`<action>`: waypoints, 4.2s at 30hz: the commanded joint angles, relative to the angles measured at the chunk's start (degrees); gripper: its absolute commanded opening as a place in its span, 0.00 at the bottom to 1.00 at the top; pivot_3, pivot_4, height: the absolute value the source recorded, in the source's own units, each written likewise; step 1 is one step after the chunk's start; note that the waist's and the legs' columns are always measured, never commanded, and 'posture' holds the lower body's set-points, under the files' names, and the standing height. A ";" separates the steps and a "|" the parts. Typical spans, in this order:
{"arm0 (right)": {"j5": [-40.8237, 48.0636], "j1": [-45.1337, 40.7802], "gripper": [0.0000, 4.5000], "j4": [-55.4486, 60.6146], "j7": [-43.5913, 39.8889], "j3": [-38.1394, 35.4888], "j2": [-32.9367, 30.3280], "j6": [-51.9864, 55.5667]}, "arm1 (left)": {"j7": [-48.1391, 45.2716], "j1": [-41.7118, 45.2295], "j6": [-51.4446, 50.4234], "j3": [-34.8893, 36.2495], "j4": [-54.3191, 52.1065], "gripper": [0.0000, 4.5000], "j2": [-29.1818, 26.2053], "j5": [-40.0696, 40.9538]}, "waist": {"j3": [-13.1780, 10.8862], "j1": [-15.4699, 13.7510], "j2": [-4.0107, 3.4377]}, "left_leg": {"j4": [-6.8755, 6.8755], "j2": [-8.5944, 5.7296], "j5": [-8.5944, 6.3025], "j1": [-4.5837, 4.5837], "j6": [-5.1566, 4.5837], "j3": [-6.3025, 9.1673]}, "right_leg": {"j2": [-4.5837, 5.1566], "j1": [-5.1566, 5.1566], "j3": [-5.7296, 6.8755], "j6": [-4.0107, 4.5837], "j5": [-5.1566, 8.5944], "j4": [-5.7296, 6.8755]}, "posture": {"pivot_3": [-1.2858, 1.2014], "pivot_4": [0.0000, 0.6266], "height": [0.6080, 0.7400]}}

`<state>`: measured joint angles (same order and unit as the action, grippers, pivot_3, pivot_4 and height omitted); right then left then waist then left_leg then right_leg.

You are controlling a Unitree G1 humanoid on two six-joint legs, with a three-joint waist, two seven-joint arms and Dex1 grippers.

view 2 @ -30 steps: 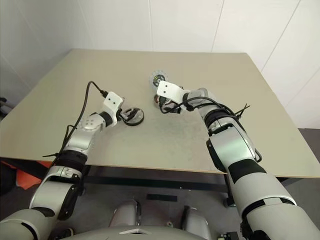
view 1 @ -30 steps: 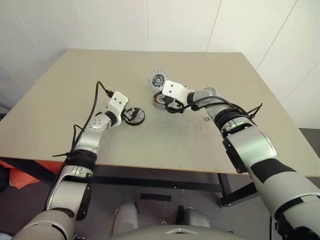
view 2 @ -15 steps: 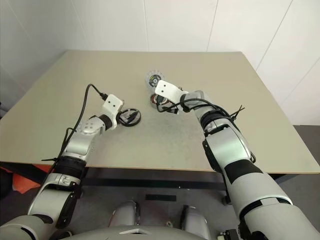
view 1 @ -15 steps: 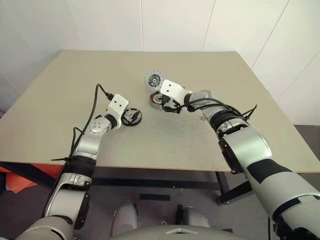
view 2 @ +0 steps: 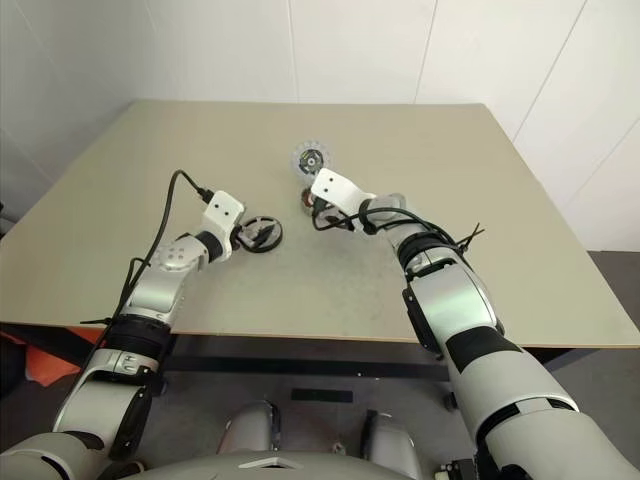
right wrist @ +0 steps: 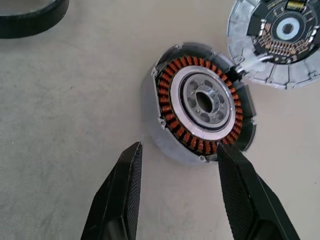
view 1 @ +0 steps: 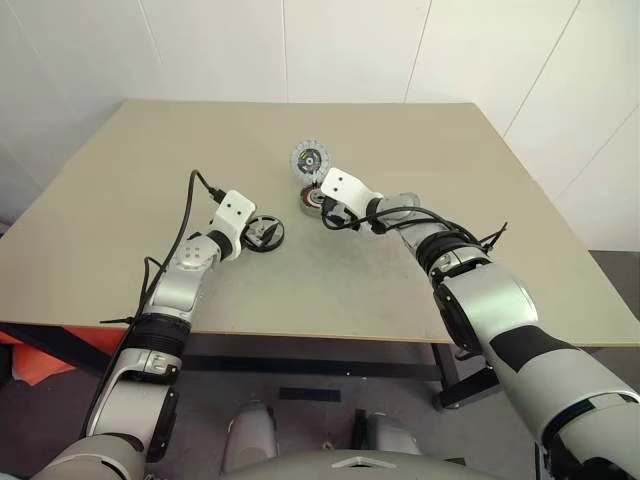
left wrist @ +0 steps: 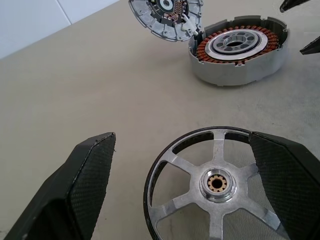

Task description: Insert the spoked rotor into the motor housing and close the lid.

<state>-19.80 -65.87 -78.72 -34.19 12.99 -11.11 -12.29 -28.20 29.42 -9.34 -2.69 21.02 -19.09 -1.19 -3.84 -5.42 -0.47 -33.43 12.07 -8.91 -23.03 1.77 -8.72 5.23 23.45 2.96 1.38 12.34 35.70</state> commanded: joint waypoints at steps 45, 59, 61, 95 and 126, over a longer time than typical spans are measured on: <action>16.43 0.74 0.60 19.51 4.32 -20.71 -16.01 -8.47 | -0.56 30.11 14.83 -8.87 27.48 1.00 -0.19 -9.59 | -0.11 -0.61 -0.11 | -0.10 -0.17 -0.05 -0.08 -0.10 0.01 | 0.12 -0.11 -0.03 -0.01 0.00 -0.08 | 0.52 0.00 1.00; 20.95 23.18 0.60 65.72 9.85 -30.00 -31.41 13.49 | 2.51 47.79 25.67 -25.38 52.80 1.00 11.71 -28.36 | -0.20 -2.05 0.02 | -0.32 -0.21 -0.05 0.00 -0.23 0.01 | 0.15 -0.21 -0.07 -0.19 -0.10 -0.07 | 0.52 0.00 1.00; 21.41 23.93 0.60 67.36 10.52 -30.61 -31.69 14.75 | 2.46 49.89 22.14 -26.07 54.32 1.00 13.25 -29.71 | -0.20 -2.03 0.00 | -0.43 -0.21 0.01 0.04 -0.26 0.00 | 0.17 -0.24 -0.09 -0.30 -0.17 -0.02 | 0.52 0.00 1.00; 21.77 26.47 0.60 69.38 13.66 -28.52 -29.82 15.46 | -1.01 47.70 12.89 -31.80 57.32 1.00 17.66 -38.13 | -0.20 -3.37 -0.07 | -0.67 -0.32 -0.04 -0.10 -0.57 0.00 | 0.42 -0.33 -0.03 -0.35 -0.27 -0.07 | 0.52 0.00 1.00; 19.19 30.06 0.59 67.92 16.10 -26.58 -28.62 12.69 | 0.84 48.50 7.73 -29.37 58.68 0.65 20.69 -37.12 | -0.21 -3.34 -0.07 | -0.62 -0.33 -0.07 -0.13 -0.61 0.00 | 0.42 -0.35 -0.01 -0.36 -0.27 -0.22 | 0.52 0.00 1.00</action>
<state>-0.16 -35.64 -10.88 -18.79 -13.09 -39.49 1.71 -28.04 75.99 -1.65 -32.81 80.10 1.51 -38.34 -4.05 -8.76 -0.54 -34.05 11.75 -8.98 -23.17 1.16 -8.72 5.65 23.11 2.95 1.02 12.07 35.47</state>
